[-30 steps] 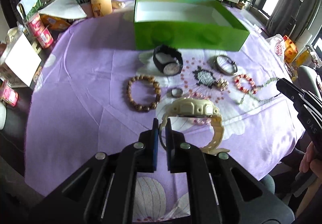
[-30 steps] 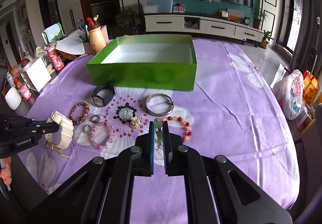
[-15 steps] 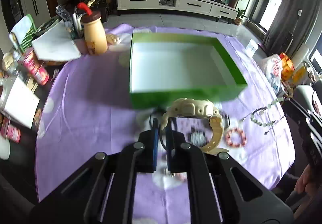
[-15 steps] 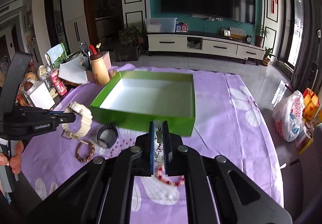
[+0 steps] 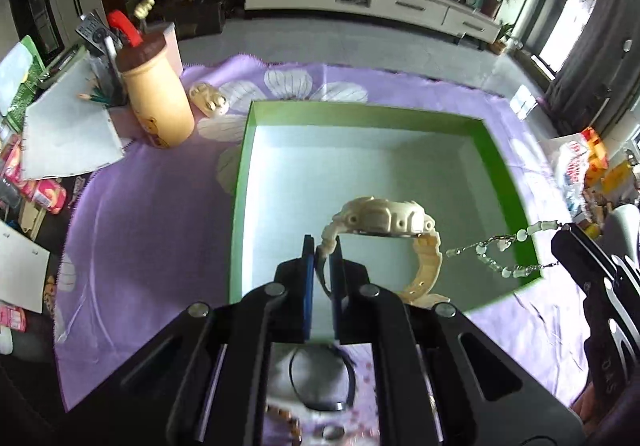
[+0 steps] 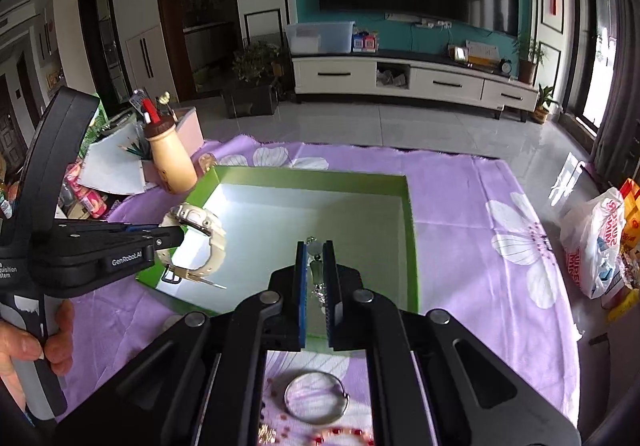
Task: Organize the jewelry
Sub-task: 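Carry the cream watch and jade bracelet into the green box and open both tools, then move both tools back from the box to the remaining jewelry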
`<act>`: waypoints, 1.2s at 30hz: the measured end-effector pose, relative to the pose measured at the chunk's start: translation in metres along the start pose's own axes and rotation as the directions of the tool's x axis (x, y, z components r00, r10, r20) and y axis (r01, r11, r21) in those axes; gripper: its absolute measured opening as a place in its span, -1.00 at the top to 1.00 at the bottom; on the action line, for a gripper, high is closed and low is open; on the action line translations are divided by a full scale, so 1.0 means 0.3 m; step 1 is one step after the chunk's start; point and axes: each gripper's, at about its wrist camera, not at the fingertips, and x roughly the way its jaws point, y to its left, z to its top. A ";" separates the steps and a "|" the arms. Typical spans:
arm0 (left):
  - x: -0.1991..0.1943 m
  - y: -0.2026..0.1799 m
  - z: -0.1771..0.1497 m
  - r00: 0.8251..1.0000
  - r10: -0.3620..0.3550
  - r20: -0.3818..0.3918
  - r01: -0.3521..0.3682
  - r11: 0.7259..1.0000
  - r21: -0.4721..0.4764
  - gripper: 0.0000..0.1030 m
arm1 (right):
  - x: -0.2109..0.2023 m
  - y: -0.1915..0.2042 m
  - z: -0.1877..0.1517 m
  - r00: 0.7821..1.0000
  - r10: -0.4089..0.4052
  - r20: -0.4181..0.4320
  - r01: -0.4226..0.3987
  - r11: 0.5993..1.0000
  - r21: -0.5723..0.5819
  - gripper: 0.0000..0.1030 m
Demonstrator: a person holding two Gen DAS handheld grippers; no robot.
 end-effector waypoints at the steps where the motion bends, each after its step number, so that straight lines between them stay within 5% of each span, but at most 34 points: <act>1: 0.026 0.000 0.005 1.000 0.007 -0.014 -0.007 1.000 -0.003 0.87 | 0.029 -0.004 0.000 1.000 0.007 -0.016 -0.007 1.000 0.006 0.87; 6: 0.168 -0.021 0.014 0.995 0.042 -0.092 -0.042 0.999 0.001 0.82 | 0.170 -0.021 -0.023 0.995 0.011 -0.095 -0.009 1.000 0.022 0.86; 14: 0.219 -0.054 0.014 0.991 0.075 -0.111 -0.074 0.997 0.020 0.70 | 0.259 -0.056 -0.048 0.987 -0.015 -0.158 0.022 0.999 0.041 0.86; 17: 0.205 -0.058 0.018 0.992 0.080 -0.100 -0.079 0.997 0.019 0.65 | 0.247 -0.063 -0.043 0.987 -0.032 -0.156 0.040 0.998 0.047 0.66; 19: 0.187 -0.055 0.023 0.993 0.081 -0.082 -0.079 0.997 0.023 0.43 | 0.234 -0.069 -0.035 0.989 -0.036 -0.144 0.043 0.998 0.050 0.38; 27: 0.056 -0.056 0.005 0.994 0.111 0.010 -0.111 0.992 0.056 -0.07 | 0.129 -0.045 -0.058 0.993 -0.052 -0.104 0.054 0.998 0.023 0.33; 31: -0.005 -0.064 -0.023 0.991 0.125 0.054 -0.129 0.989 0.075 -0.54 | 0.056 -0.036 -0.073 0.995 -0.064 -0.075 0.065 0.998 0.009 0.04; 36: -0.072 -0.061 -0.090 0.991 0.115 0.072 -0.122 0.988 0.091 -0.70 | -0.024 -0.017 -0.096 0.995 -0.085 -0.058 0.084 0.996 -0.006 -0.12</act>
